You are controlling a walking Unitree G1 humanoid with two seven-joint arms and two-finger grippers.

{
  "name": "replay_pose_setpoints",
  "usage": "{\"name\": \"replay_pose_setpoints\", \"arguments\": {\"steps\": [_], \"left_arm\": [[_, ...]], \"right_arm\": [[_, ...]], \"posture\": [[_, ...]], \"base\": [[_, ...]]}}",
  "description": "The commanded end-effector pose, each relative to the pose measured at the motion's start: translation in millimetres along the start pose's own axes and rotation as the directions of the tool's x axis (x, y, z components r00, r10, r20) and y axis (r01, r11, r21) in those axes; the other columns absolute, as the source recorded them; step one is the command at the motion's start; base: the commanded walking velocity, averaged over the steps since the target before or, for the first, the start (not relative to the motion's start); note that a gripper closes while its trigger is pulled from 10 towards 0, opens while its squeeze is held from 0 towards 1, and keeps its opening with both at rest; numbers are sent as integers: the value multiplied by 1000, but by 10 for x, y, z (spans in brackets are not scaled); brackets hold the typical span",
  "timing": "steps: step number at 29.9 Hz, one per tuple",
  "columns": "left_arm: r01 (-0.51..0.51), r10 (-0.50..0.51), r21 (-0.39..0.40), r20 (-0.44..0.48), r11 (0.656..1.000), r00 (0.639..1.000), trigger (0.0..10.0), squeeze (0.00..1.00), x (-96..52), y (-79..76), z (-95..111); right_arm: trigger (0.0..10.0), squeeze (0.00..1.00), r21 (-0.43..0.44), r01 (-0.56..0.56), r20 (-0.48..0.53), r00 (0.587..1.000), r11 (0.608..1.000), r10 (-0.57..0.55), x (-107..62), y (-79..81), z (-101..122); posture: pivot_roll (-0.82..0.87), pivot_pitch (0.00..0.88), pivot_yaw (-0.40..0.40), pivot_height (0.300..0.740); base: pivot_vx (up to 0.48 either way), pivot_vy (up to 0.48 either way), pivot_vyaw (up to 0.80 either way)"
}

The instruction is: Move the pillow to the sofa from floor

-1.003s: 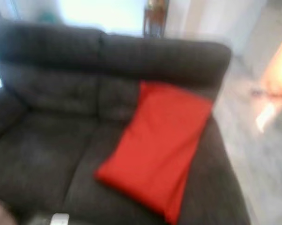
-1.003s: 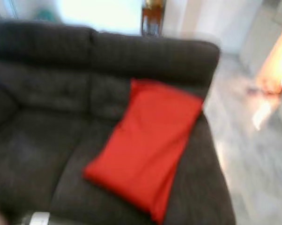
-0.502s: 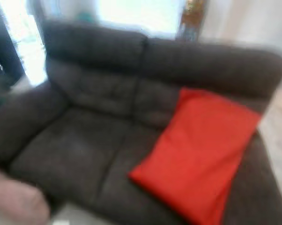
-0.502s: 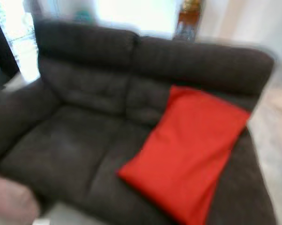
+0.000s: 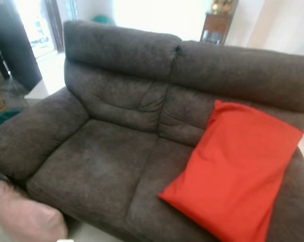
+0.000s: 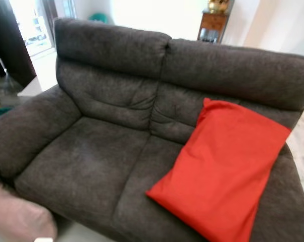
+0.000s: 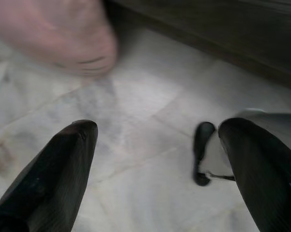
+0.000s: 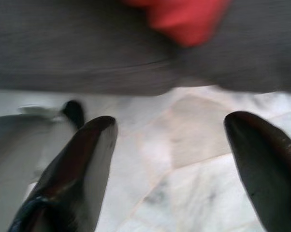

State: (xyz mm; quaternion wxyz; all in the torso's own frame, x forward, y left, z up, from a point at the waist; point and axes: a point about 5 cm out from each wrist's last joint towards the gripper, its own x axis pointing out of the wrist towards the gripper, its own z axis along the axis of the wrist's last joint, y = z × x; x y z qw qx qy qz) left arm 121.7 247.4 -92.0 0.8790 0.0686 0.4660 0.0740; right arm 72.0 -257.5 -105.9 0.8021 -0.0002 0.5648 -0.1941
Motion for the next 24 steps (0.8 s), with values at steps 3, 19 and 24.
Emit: {"name": "replay_pose_setpoints", "arguments": {"steps": [3,19,24], "left_arm": [[1,0,21,-20,1000,1000,10000,0,-9,-3,-41],[-12,13,17,-37,1000,999,10000,0,-40,93,-114],[-11,12,19,-35,1000,999,10000,0,-31,79,-94]], "right_arm": [[10000,0,-14,-3,18,1000,1000,4,5,-23,49],[10000,0,-30,-21,2,1000,999,21,5,-60,35],[10000,0,-26,-29,5,1000,999,29,7,-24,54]], "posture": [[183,0,-56,740],[181,0,-56,740],[179,0,-55,740]], "base": [[0,340,0],[0,340,353],[0,340,0]]}}
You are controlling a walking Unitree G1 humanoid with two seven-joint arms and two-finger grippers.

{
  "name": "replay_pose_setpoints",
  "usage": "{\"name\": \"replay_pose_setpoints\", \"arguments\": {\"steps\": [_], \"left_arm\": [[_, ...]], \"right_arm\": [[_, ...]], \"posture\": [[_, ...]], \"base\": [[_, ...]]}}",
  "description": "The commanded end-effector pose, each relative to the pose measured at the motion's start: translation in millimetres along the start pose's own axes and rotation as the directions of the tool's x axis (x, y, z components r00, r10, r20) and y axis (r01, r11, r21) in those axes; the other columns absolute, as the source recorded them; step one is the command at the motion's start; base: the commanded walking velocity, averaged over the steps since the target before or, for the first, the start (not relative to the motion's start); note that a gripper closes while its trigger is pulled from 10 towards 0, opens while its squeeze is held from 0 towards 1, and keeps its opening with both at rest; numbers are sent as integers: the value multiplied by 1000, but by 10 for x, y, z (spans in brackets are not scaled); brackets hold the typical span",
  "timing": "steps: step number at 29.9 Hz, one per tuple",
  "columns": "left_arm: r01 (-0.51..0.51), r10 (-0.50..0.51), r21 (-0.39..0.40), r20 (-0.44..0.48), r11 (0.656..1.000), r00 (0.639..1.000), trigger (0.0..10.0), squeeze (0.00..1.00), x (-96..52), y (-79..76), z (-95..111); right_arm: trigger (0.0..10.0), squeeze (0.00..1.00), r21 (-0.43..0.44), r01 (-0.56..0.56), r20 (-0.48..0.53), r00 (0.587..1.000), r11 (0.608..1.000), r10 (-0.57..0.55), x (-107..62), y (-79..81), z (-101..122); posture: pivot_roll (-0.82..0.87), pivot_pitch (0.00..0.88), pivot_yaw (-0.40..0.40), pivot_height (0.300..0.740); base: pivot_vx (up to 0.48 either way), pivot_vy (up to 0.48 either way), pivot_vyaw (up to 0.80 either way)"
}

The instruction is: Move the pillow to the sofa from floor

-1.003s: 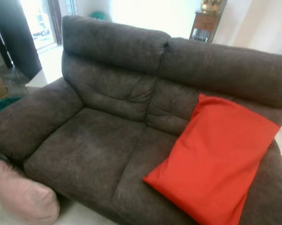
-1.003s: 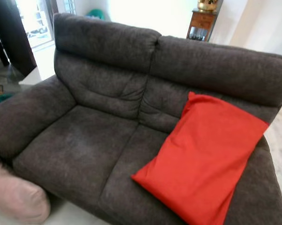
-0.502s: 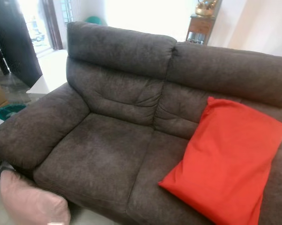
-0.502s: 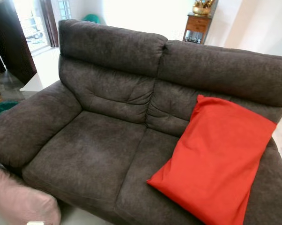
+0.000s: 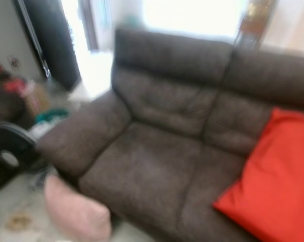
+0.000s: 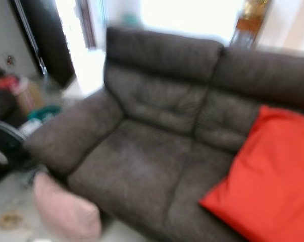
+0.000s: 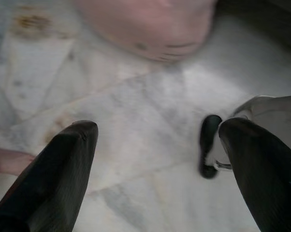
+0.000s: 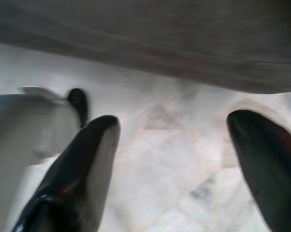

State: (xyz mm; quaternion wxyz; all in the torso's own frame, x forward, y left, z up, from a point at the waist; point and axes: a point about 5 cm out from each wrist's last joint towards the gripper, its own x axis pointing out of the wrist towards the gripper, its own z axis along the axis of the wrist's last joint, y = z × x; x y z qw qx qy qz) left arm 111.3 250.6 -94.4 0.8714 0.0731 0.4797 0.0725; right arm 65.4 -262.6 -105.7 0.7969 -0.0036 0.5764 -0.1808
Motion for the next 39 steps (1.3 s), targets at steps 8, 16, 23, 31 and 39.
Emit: {"name": "replay_pose_setpoints", "arguments": {"steps": [8,16,23,31,39], "left_arm": [[-5,5,11,9,1000,1000,10000,0,32,-3,92],[-5,5,12,11,1000,1000,10000,0,40,-7,116],[-2,2,12,16,1000,1000,10000,0,42,-18,126],[0,0,10,20,1000,1000,10000,0,42,-27,128],[2,-2,8,16,1000,1000,10000,0,39,-38,114]], "right_arm": [[10000,0,1,-32,38,999,999,32,18,185,166],[10000,0,1,-38,38,999,999,37,18,207,177],[10000,0,2,-40,54,998,999,39,24,223,260],[10000,0,3,-42,69,997,999,42,29,258,368],[10000,0,1,-49,88,995,999,49,32,309,508]], "posture": [[180,0,-54,740],[181,0,-52,740],[179,0,-51,740],[179,0,-55,740],[178,0,-56,740]], "base": [[0,339,0],[0,340,0],[0,339,0],[0,340,0],[0,341,0]]}}
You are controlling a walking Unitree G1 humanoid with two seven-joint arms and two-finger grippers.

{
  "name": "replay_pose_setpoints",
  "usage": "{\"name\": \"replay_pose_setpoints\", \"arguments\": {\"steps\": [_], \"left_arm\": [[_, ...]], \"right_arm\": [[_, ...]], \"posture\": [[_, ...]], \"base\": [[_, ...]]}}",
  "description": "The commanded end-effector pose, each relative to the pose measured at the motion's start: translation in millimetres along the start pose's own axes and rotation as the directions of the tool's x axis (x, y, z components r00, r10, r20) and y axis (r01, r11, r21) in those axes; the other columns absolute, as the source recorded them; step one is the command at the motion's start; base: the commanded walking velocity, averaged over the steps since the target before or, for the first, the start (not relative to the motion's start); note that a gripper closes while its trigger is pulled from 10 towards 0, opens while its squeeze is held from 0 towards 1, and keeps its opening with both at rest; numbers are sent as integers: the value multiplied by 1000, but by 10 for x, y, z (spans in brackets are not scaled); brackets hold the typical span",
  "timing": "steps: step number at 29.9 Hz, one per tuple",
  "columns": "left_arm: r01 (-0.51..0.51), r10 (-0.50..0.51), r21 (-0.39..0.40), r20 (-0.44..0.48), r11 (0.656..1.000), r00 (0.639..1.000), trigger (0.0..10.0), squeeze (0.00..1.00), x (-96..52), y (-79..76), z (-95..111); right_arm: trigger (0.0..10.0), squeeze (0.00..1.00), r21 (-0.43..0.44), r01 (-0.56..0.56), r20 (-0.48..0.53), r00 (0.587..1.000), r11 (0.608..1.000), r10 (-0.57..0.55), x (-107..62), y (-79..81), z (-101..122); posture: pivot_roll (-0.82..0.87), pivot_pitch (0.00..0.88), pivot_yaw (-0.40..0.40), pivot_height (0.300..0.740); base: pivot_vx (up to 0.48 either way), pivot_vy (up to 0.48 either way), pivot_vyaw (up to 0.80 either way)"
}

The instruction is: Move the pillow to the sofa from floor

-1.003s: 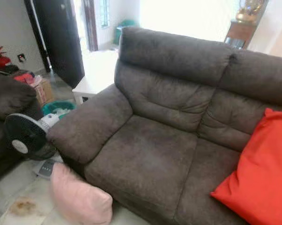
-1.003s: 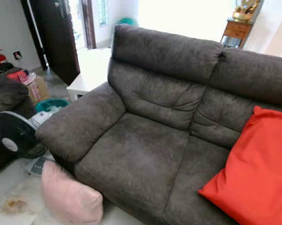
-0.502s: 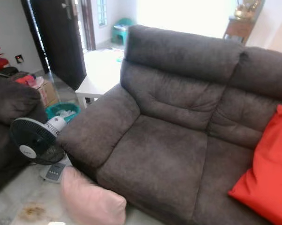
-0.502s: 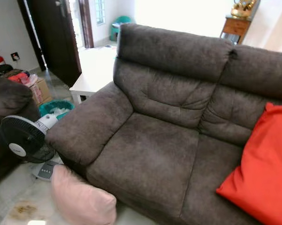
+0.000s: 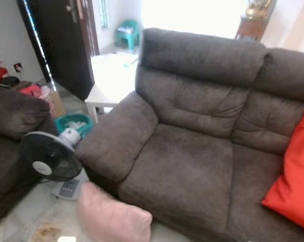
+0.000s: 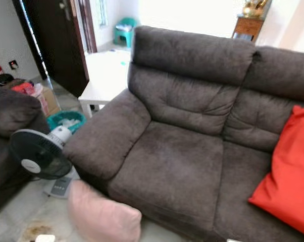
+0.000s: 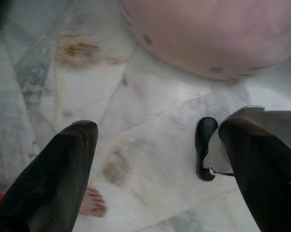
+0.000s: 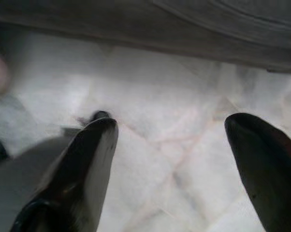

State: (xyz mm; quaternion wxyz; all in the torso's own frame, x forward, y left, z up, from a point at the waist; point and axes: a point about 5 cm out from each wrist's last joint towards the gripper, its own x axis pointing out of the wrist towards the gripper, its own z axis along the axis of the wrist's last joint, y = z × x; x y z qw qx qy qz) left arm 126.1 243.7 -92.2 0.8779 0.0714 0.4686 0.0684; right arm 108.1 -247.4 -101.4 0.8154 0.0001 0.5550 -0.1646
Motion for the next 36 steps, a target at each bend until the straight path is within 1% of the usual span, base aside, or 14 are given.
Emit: {"name": "replay_pose_setpoints", "arguments": {"steps": [1,4,8,14,19,36], "left_arm": [[-5,5,10,-9,1000,1000,10000,0,-9,31,-27],[-4,5,10,-7,1000,1000,10000,0,-7,26,-22],[-4,4,11,-6,1000,1000,10000,0,-6,25,-17],[-5,5,10,-4,1000,1000,10000,0,-4,33,-9],[-5,5,11,-7,1000,1000,10000,0,-5,37,-13],[-3,3,11,-4,1000,1000,10000,0,-7,32,-16]], "right_arm": [[10000,0,7,-14,37,999,1000,13,10,65,160],[10000,0,10,-13,42,999,1000,13,12,71,193],[10000,0,19,-8,32,999,1000,7,7,46,115],[10000,0,24,-4,30,1000,1000,3,7,46,107],[10000,0,27,-5,30,1000,1000,4,7,50,104],[10000,0,31,-5,32,999,999,4,6,38,91]], "posture": [[178,0,-56,740],[177,0,-55,740],[177,0,-54,740],[176,0,-54,740],[174,0,-53,740],[173,0,-55,740]], "base": [[0,341,0],[0,340,0],[0,340,0],[0,339,0],[0,340,-725],[0,340,0]]}}
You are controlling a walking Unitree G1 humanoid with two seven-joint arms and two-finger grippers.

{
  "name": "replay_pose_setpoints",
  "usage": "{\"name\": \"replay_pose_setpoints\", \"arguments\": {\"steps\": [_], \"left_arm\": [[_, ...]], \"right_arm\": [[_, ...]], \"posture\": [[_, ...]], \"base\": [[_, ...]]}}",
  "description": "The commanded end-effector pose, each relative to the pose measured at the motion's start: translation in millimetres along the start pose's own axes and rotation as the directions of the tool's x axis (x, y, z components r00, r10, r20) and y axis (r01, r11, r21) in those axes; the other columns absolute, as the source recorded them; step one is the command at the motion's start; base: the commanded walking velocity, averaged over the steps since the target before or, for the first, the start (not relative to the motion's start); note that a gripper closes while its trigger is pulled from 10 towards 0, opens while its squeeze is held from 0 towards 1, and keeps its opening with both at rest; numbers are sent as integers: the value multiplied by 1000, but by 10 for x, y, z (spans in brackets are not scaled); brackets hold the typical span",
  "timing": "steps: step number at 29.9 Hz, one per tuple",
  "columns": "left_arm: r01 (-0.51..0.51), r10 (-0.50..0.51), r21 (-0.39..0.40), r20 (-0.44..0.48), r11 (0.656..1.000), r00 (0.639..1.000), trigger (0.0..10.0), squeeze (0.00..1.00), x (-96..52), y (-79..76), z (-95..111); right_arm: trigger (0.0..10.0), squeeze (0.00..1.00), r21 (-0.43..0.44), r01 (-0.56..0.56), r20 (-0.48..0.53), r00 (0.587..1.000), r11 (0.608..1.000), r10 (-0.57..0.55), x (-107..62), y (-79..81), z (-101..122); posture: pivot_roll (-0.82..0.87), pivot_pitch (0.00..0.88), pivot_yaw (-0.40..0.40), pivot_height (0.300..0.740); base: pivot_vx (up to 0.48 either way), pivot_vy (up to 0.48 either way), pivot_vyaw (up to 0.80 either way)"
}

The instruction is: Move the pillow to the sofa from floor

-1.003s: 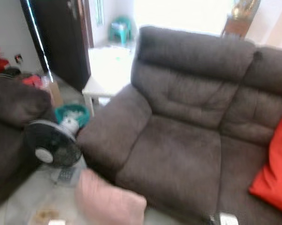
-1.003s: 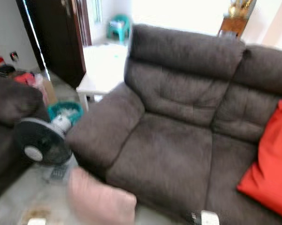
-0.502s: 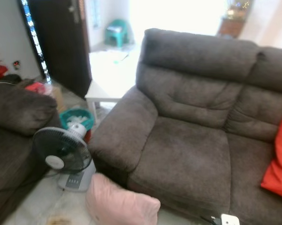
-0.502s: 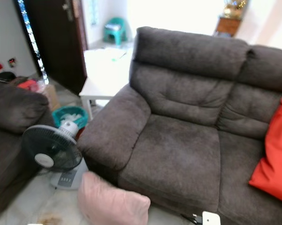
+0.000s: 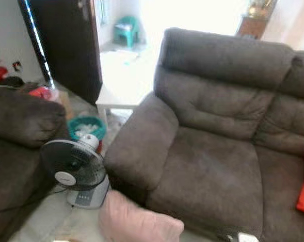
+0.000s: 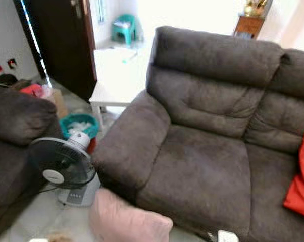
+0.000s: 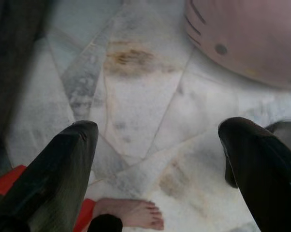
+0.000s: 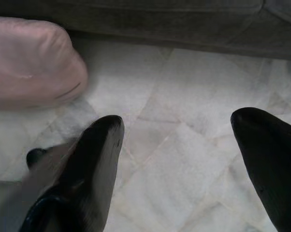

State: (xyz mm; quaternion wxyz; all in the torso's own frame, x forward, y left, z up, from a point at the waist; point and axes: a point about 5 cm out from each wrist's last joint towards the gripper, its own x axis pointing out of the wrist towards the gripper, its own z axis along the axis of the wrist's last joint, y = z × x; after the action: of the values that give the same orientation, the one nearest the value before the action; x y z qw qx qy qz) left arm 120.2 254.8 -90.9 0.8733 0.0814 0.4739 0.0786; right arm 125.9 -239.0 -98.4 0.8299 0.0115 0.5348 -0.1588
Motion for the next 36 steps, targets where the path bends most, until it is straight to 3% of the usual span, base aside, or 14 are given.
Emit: {"name": "replay_pose_setpoints", "arguments": {"steps": [1,20,36], "left_arm": [[23,-23,0,11,1000,1000,10000,0,13,-78,35],[22,-22,0,9,1000,1000,10000,0,16,-101,39],[24,-21,-68,43,997,999,10000,0,26,-83,102]], "right_arm": [[10000,0,12,24,-13,1000,1000,-24,-8,-88,-65],[10000,0,16,23,-13,1000,1000,-23,-8,-80,-69],[10000,0,8,17,-5,1000,1000,-17,-8,-80,-56]], "posture": [[174,0,-56,740],[183,0,-59,740],[190,0,-65,740]], "base": [[0,337,0],[0,337,0],[0,0,0]]}}
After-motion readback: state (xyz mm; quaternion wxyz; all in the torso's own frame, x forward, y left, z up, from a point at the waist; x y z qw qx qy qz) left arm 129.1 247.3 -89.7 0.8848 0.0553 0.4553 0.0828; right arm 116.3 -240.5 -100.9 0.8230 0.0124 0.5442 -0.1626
